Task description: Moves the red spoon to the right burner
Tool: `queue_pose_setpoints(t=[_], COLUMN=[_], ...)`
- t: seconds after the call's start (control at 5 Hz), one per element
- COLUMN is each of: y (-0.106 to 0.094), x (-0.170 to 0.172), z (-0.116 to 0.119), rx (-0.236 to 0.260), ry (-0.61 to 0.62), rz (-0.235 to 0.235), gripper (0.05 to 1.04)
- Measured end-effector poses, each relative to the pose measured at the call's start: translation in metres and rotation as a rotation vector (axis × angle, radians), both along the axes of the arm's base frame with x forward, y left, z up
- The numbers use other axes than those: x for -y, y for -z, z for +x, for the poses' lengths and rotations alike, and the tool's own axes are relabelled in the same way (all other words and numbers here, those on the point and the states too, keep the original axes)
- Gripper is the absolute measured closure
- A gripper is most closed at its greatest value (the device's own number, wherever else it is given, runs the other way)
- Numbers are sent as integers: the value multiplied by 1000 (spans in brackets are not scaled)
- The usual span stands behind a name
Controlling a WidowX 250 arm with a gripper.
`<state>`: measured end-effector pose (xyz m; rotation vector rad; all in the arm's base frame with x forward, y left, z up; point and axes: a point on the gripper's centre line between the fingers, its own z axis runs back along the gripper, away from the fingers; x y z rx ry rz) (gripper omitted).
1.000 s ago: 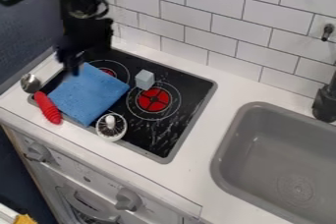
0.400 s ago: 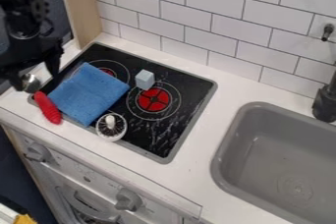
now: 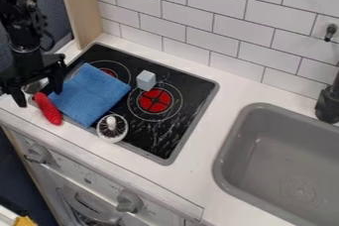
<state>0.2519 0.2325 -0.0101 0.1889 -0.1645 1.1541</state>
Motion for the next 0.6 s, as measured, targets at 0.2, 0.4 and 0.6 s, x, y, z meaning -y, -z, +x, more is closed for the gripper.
queue_pose_setpoints(t=[0.2, 0.4, 0.6], y=[7, 18, 19], x=[-1, -4, -7], z=[-2, -2, 0], rx=[-26, -56, -57], ry=[-2, -4, -13], rz=[-4, -7, 4], gripper=[83, 83, 140])
